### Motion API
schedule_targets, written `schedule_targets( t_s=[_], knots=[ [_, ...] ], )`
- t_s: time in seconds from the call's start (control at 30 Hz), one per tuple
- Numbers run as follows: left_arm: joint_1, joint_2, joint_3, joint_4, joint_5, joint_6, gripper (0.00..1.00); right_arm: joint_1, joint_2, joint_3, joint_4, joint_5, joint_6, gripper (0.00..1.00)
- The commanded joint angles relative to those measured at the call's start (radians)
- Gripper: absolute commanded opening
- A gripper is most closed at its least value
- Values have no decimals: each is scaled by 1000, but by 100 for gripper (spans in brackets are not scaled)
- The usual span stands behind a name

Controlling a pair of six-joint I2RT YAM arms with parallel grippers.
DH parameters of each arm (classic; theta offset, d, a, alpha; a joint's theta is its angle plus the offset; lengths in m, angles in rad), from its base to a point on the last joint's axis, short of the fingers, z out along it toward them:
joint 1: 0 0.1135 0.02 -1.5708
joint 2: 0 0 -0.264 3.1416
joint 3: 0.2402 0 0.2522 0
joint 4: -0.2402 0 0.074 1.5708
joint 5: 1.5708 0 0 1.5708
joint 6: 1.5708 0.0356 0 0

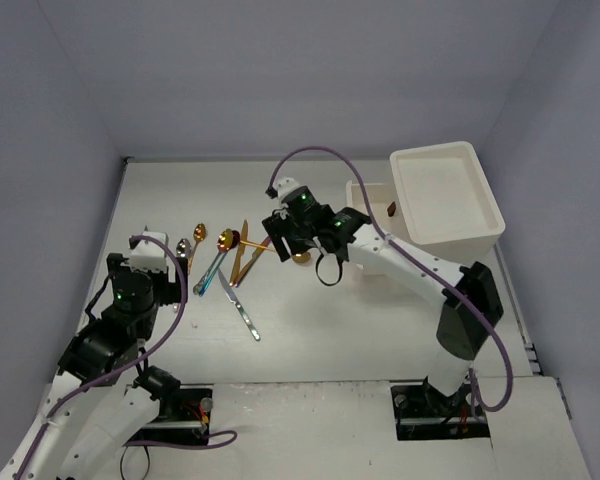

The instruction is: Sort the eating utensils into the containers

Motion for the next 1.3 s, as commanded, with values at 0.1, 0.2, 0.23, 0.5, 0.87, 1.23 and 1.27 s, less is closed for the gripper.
schedule_targets(
  t_s=[0.1,0.2,0.23,0.5,0.87,1.23,1.27],
  knots=[
    [8,-65,-65,120,-65,-35,83,-28,173,66,56,-56,-73,60],
    [11,-105,-83,130,-60,-28,83,-50,248,103,56,-113,-115,57],
    [11,-116,-88,133,-65,-25,83,-57,270,116,56,-127,-130,56],
    [13,-140,-103,147,-89,-8,83,-99,416,240,55,-222,-221,55],
    [17,-125,-109,159,-62,6,83,-101,532,307,55,-273,-257,45],
    [20,-125,-112,164,-50,13,83,-70,448,159,57,-235,-255,2],
    [20,-126,-112,164,-50,14,83,-67,427,141,57,-228,-253,0]
  ],
)
